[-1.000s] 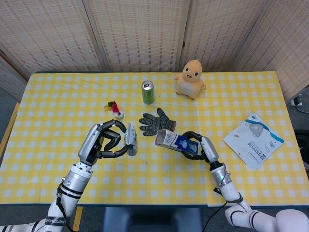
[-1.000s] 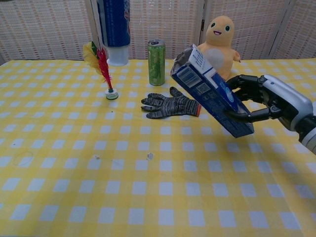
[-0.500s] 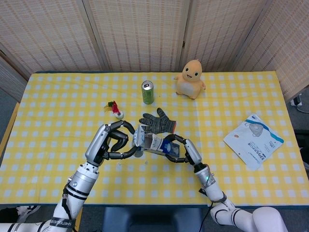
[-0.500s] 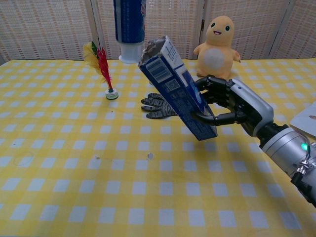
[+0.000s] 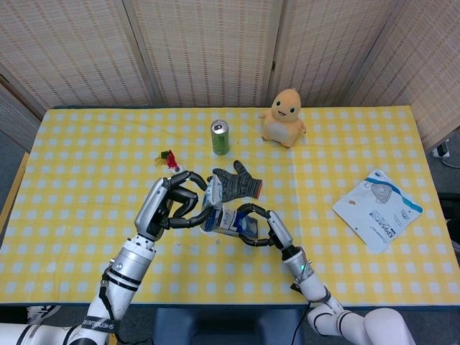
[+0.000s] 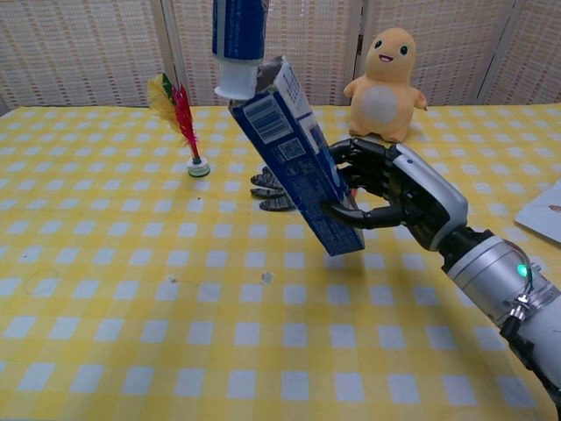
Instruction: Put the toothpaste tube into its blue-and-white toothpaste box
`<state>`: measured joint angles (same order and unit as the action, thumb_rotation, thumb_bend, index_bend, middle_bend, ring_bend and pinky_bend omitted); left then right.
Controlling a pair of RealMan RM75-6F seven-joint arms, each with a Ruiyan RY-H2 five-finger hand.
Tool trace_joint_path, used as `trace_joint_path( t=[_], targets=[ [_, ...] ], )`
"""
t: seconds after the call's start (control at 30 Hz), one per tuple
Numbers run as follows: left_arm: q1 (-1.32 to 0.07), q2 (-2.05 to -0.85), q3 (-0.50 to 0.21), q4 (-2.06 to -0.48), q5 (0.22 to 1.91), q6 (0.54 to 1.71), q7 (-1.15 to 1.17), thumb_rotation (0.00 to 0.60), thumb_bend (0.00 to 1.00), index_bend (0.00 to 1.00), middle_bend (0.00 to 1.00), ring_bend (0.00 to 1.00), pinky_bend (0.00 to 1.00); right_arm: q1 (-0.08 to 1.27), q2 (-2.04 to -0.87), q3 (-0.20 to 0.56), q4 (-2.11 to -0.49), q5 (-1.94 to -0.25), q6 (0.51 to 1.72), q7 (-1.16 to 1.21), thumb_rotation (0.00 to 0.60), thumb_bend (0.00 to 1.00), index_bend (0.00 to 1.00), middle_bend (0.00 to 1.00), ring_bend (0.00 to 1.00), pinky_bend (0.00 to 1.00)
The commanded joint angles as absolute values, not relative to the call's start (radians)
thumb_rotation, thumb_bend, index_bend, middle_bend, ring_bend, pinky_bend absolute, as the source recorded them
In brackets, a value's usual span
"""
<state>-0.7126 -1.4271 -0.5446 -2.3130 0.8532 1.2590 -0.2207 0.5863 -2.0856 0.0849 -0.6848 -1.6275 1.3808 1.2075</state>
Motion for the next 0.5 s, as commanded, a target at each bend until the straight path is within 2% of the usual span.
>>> trace_joint_path(
  t=[0.03, 0.2, 0.5],
  targets=[
    [-0.731, -1.442, -0.564, -2.312, 0.83, 1.273, -0.208, 0.6, 0.5, 0.98, 1.0, 1.0, 1.0, 0.587, -2.101, 0.077, -0.66, -1.63, 1.392, 1.238, 0.6, 0.3, 0.41, 0.36, 0.39, 0.31],
    [-0.742, -1.447, -0.585, -2.309, 0.8, 1.285, -0.203, 0.6, 0.5, 0.98, 1.0, 1.0, 1.0, 0.581, -2.109, 0.073, -0.637, -1.63, 1.419, 1.267, 0.6, 0.3, 0.41, 0.36, 0.39, 0.31],
    [-0.763, -1.457, -0.583, -2.313, 0.782, 1.298, -0.165, 0.6, 0.5, 0.98, 1.0, 1.0, 1.0, 0.586, -2.129, 0.071, -0.622, -1.622, 1.417, 1.303, 0.6, 0.3, 0.41, 0.36, 0.39, 0.31]
  ],
)
